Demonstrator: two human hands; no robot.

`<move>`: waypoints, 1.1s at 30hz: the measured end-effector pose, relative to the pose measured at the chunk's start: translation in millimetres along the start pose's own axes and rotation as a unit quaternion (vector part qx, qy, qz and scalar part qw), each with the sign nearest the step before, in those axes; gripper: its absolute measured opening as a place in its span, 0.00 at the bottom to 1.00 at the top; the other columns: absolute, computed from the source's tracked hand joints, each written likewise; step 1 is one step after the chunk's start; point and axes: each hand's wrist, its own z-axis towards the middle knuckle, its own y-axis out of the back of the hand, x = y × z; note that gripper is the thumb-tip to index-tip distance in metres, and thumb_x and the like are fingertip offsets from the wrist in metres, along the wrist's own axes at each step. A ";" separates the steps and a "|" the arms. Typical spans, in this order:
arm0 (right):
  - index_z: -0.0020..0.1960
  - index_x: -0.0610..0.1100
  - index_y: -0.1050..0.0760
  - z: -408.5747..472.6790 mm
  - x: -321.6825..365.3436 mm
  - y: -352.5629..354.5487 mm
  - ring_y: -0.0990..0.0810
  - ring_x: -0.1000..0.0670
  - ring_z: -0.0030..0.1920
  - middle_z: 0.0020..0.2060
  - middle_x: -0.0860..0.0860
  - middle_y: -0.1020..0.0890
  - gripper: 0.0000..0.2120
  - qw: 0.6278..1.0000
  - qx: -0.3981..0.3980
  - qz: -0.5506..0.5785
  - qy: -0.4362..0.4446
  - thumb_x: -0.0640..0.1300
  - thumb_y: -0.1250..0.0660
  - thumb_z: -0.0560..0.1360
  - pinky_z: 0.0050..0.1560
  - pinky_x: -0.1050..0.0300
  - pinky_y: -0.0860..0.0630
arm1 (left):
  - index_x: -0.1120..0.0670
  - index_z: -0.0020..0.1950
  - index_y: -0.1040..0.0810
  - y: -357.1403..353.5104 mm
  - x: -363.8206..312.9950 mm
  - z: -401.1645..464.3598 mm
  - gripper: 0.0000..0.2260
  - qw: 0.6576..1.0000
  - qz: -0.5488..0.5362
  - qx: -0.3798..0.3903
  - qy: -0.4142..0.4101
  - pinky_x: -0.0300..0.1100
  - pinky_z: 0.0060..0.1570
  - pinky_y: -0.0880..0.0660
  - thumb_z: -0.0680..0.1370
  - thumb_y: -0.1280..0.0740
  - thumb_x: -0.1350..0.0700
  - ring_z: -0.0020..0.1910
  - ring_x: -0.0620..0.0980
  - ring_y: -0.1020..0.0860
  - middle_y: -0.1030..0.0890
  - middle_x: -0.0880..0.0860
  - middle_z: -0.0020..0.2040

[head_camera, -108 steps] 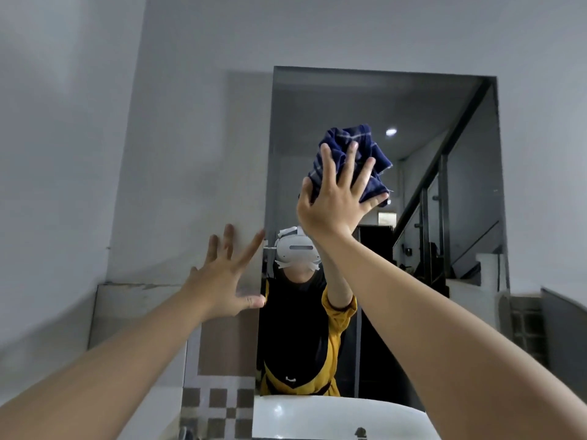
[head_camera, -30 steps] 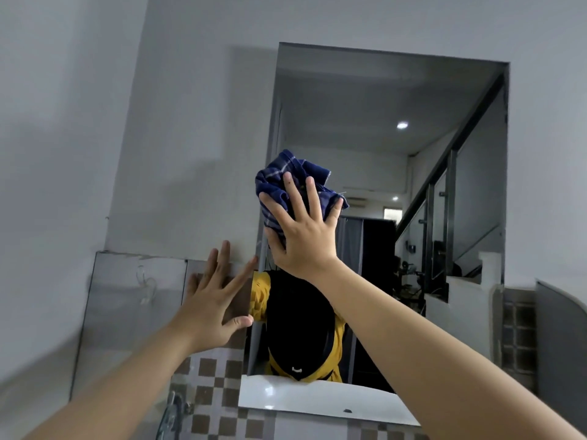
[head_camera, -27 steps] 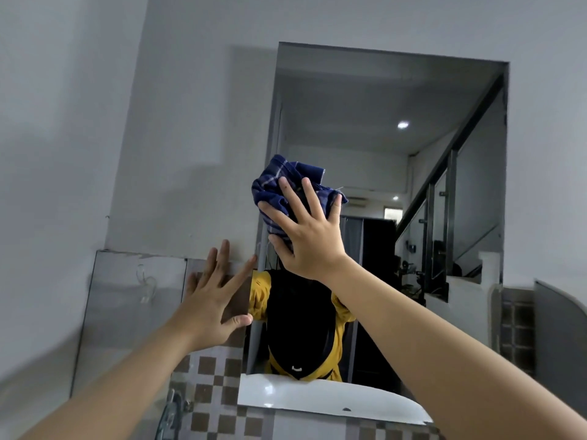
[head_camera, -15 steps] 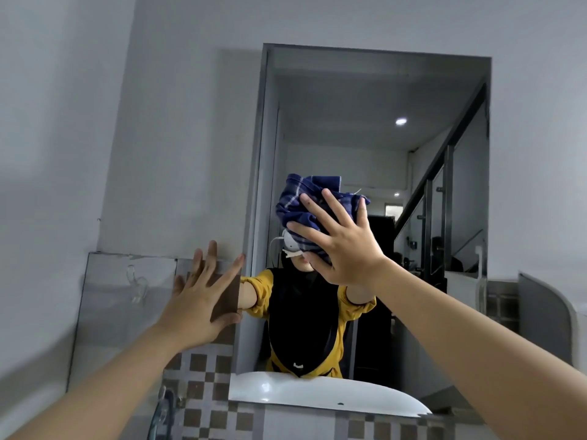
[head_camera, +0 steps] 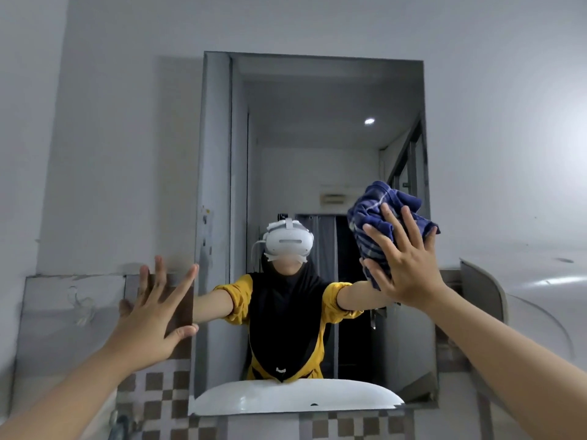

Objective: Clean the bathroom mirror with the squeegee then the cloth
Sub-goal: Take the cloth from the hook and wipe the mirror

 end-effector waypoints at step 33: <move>0.75 0.59 0.42 50.6 275.1 -34.9 0.54 0.39 0.78 0.79 0.48 0.46 0.30 0.988 0.000 0.147 0.037 0.53 0.38 0.74 0.65 0.27 0.67 | 0.40 0.75 0.60 -44.7 16.5 -27.2 0.40 0.995 -0.006 -0.082 -0.060 0.67 0.62 0.35 0.71 0.43 0.31 0.74 0.65 0.57 0.60 0.60 0.77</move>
